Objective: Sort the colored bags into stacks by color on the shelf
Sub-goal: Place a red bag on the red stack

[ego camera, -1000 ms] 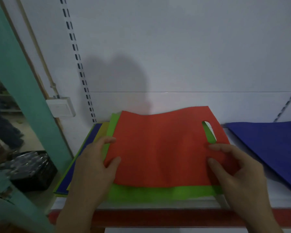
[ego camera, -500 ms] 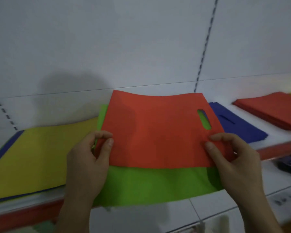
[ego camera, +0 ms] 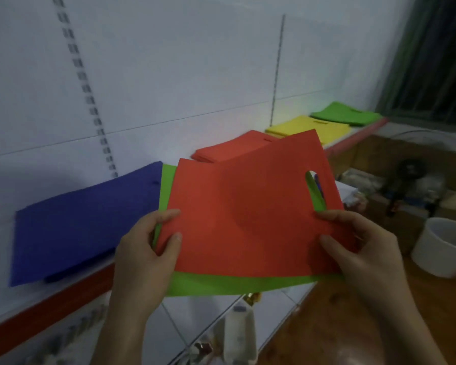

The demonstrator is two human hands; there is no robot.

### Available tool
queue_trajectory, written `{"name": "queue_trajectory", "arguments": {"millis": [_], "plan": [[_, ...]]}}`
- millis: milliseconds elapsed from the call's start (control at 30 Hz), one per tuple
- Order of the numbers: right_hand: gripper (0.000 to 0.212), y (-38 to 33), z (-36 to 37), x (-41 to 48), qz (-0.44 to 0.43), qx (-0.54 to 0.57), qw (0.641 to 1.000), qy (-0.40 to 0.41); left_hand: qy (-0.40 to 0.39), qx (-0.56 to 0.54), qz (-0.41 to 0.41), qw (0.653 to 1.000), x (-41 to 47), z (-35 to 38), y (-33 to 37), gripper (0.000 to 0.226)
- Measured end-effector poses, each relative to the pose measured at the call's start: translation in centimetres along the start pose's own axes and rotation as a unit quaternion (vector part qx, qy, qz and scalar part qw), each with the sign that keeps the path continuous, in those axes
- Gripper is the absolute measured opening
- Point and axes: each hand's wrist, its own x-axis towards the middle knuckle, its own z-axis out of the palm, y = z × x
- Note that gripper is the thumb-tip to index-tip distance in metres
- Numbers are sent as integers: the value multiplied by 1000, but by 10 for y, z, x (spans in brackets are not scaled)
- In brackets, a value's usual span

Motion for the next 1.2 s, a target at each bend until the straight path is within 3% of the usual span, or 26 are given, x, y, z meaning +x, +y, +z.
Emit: {"name": "queue_trajectory", "arguments": {"millis": [133, 267, 400, 500, 667, 900, 1200], "plan": [[45, 22, -71, 12, 14, -18, 998, 57, -96, -30, 30, 994, 6, 85, 22, 47], [47, 45, -122, 22, 44, -7, 993, 109, -183, -142, 19, 973, 18, 159, 39, 63], [52, 72, -158, 41, 71, 0, 987, 144, -226, -189, 35, 955, 30, 226, 55, 65], [50, 97, -176, 67, 81, -4, 981, 175, -226, -194, 54, 953, 48, 276, 60, 66], [35, 132, -203, 144, 67, -10, 976, 207, -192, -205, 91, 955, 99, 358, 64, 45], [37, 175, -244, 295, 33, -74, 976, 200, -171, -198, 101, 960, 196, 478, 78, 58], [42, 248, -293, 431, 36, -55, 976, 206, -159, -168, 114, 966, 272, 609, 90, 64]]}}
